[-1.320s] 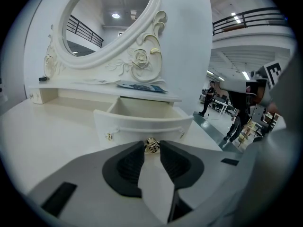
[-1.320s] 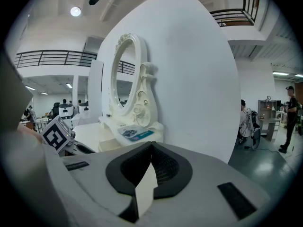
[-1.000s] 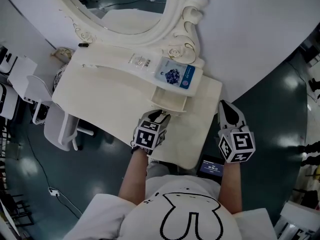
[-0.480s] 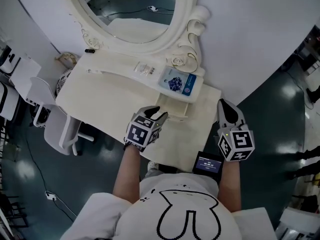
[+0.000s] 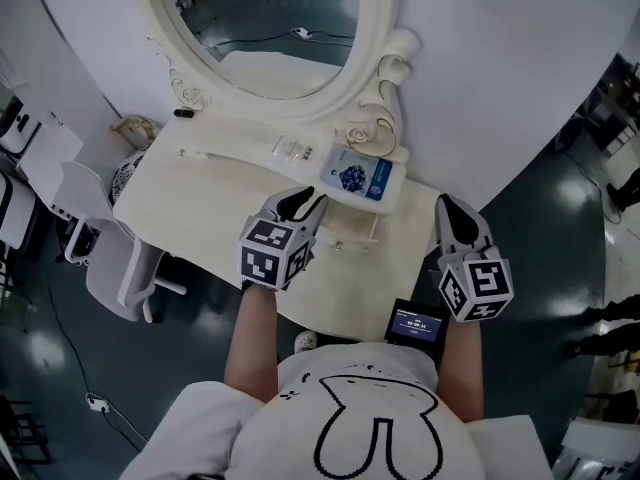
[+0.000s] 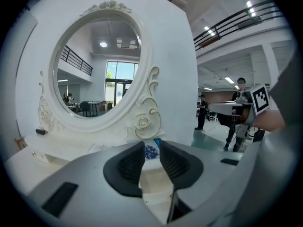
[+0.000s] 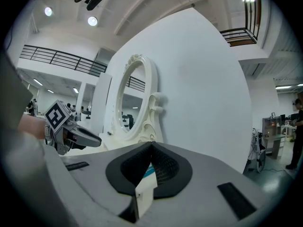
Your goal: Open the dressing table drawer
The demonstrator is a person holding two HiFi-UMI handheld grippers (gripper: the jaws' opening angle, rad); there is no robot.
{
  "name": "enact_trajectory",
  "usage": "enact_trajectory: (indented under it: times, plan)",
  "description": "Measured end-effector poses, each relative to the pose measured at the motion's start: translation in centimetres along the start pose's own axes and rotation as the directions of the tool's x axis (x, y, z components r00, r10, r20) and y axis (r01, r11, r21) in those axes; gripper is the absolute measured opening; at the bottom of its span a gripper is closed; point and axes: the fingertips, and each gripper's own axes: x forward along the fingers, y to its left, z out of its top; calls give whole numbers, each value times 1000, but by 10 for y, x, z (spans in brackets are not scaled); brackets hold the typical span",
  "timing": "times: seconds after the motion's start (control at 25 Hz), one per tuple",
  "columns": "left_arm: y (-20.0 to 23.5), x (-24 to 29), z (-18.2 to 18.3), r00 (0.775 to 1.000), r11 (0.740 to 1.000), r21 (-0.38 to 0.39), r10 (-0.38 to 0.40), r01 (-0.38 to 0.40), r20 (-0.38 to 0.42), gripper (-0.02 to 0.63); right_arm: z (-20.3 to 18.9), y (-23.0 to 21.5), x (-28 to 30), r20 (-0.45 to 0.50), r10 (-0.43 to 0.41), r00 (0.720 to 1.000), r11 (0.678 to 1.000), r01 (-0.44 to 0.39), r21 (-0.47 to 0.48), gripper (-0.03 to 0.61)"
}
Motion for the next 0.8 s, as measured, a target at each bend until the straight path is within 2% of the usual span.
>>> enact_trajectory:
  times: [0.2, 0.32, 0.44, 0.56, 0.8]
  plan:
    - [4, -16, 40, 990, 999, 26, 19, -23, 140, 63, 21, 6, -4, 49, -1, 999, 1000, 2, -23, 12]
    - [5, -26, 61, 970, 999, 36, 14, -24, 243, 17, 32, 10, -5, 75, -2, 997, 1000, 4, -27, 12]
    - [3, -36, 76, 944, 998, 59, -5, -15, 331, 18, 38, 15, -7, 96, -4, 995, 1000, 6, -17, 12]
    - [2, -43, 81, 932, 998, 69, -10, -16, 363, 18, 41, 21, -9, 119, 1, 993, 1000, -1, -2, 12]
    - [4, -50, 81, 926, 997, 71, -21, -6, 376, 17, 40, 34, -9, 101, 1, 995, 1000, 2, -31, 14]
